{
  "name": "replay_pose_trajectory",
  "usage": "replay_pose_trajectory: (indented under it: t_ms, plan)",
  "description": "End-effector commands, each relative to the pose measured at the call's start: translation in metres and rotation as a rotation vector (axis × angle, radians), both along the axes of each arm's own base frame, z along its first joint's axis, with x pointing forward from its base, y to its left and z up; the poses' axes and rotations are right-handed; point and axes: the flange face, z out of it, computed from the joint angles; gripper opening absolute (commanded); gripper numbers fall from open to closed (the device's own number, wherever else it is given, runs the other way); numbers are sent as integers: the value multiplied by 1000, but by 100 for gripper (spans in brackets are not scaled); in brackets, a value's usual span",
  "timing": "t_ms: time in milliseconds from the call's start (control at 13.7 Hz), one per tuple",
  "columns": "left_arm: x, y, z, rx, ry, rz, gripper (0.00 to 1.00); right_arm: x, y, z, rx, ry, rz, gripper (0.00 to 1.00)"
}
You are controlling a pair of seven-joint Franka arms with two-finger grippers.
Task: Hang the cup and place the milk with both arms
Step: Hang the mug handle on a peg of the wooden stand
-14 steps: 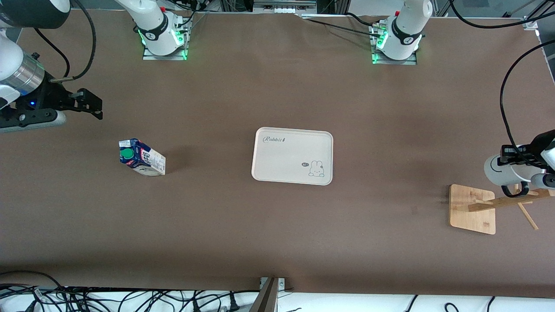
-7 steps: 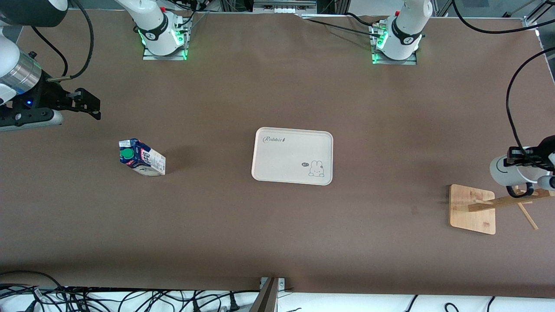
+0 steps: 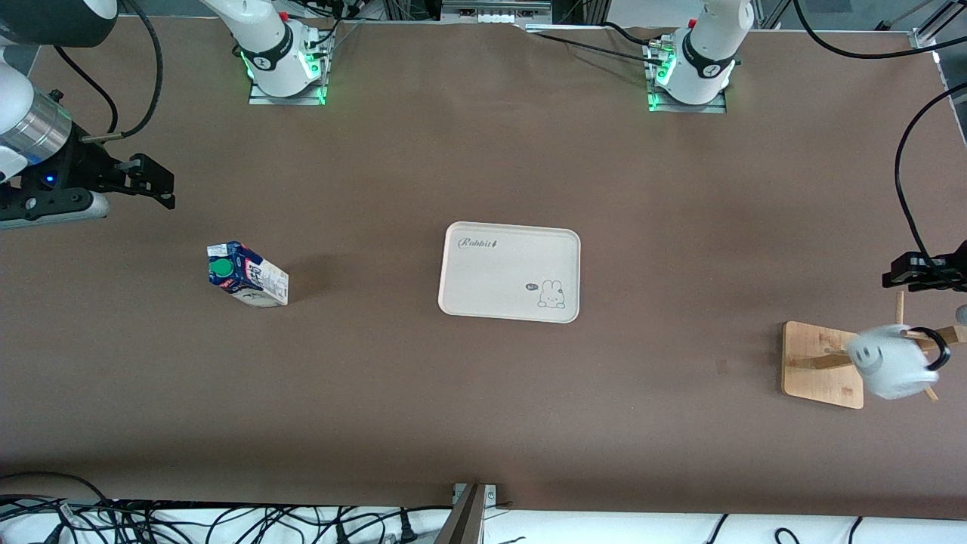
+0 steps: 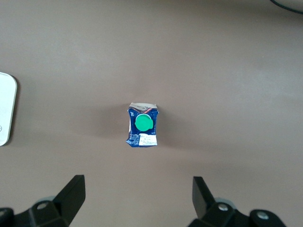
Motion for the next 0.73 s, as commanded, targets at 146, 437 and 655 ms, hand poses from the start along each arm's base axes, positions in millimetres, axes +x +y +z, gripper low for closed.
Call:
replay_pose_trajectory:
  t_ms: [146, 437, 655]
  plan:
    - [-9, -18, 35, 23, -16, -14, 100, 2, -2, 6, -10, -10, -14, 100]
    - [-29, -60, 52, 10, 55, -36, 100, 2, -2, 5, -10, -10, -13, 100]
    - [-35, -99, 56, 20, 64, -27, 100, 2, -2, 6, -10, -10, -14, 100]
